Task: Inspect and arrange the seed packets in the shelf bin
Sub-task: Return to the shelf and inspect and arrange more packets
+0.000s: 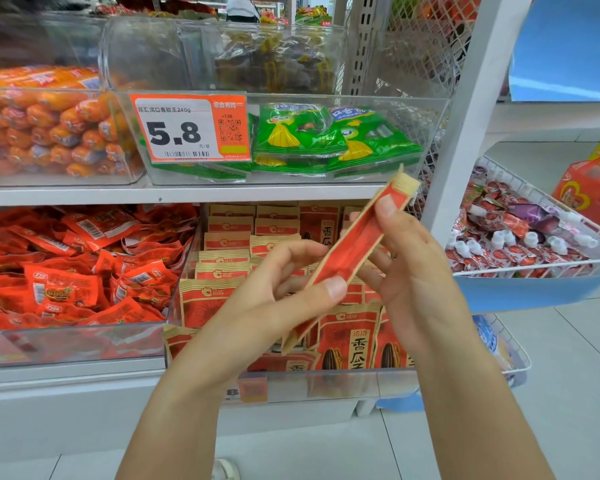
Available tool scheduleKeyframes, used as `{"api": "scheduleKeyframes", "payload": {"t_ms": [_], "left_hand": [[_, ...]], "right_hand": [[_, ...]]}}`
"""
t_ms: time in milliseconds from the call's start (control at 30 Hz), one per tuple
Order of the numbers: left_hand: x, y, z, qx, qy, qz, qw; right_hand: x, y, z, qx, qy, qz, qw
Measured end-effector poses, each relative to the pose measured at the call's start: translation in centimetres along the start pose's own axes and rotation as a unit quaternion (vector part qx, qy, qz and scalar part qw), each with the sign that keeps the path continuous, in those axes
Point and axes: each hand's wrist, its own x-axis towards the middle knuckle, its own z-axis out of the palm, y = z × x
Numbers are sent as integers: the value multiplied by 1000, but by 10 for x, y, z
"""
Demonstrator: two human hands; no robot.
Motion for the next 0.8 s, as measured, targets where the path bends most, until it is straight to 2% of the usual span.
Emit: {"api": "scheduleKeyframes", "payload": {"t_ms": [67,133,367,500,667,800], "left_hand": [[-1,-3,-5,19,-35,-8,999],[-1,-5,-5,2,-35,-13,999],[3,-3,1,-40,62,11,997],[1,4,0,11,87,23,996],[-3,9,3,111,131,80,982],[-3,10,4,147,142,109,973]], "right_hand": [[1,-5,-7,21,17,3,1000],[2,-8,-13,50,25,-1,998],[1,9,0,-29,-81,-3,996],[1,9,1,-32,-54,-32,998],[2,8,-4,-51,-50,-63,995],[2,9,-4,-65,-55,-69,994]]}}
